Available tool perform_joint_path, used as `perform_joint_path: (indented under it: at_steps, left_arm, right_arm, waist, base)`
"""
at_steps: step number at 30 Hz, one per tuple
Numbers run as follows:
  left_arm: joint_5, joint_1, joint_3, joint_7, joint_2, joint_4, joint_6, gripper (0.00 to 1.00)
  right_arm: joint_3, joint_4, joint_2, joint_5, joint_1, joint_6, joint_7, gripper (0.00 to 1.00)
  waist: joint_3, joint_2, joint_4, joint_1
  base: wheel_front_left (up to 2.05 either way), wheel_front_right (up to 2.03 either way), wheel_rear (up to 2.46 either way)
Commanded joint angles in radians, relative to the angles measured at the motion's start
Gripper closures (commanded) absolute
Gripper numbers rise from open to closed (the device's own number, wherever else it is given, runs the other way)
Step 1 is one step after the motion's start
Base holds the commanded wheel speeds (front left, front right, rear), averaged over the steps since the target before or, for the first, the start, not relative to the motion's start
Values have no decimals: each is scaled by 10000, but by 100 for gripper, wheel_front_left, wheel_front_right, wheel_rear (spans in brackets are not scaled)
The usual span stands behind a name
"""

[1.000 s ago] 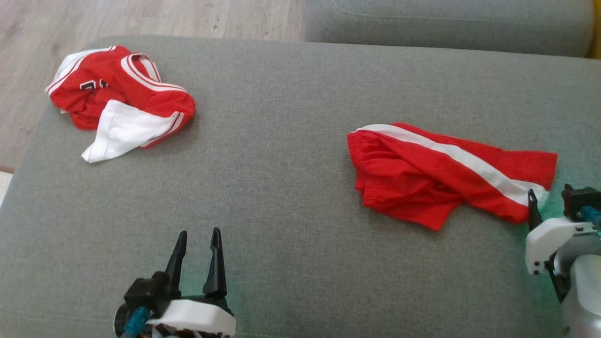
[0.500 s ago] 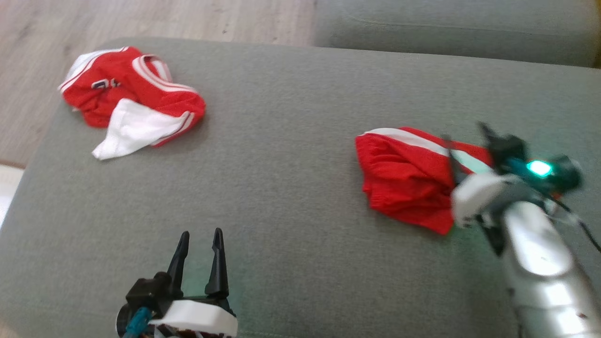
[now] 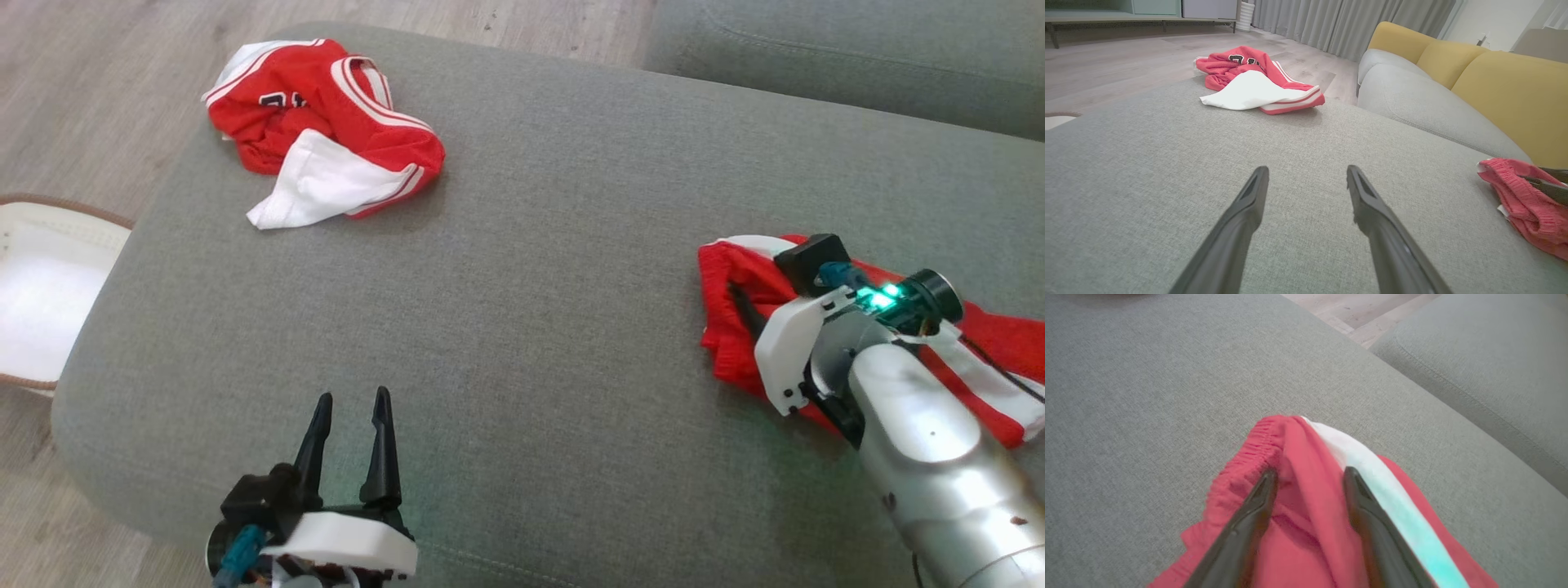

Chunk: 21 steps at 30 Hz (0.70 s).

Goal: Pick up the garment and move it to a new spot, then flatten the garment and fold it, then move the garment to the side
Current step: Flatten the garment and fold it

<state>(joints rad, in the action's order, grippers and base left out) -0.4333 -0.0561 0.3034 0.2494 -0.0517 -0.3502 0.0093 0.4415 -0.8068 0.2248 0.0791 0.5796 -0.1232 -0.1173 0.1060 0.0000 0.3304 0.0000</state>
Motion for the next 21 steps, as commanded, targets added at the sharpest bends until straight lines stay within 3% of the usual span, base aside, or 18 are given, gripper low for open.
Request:
perform_joint_path:
  at_steps: [1,2,9,14,21]
  left_arm:
    - [-80,-288,-230,124,13,326,59,0]
    - [-94,-277,-244,124,13,354,85,0]
    - [-57,-259,-330,124,14,434,101,0]
    - [27,-178,-431,124,14,424,76,0]
    - [173,-195,-552,124,14,436,11,0]
  right_arm:
    - [278,154,133,284,371,-75,-133,85]
    - [405,120,221,506,377,-75,-156,100]
    - [615,827,270,911,208,-75,662,100]
    - [708,2284,48,916,-648,-75,1101,100]
    - [961,4097,-429,672,-2384,-75,910,100]
  waist:
    - [14,0,56,0]
    - [31,0,45,0]
    - [11,0,-367,0]
    - [-98,0,-884,0]
    - [-146,0,-1362,0]
  base:
    - [0,0,0]
    - [0,0,0]
    - [0,0,0]
    - [0,0,0]
    - [0,0,0]
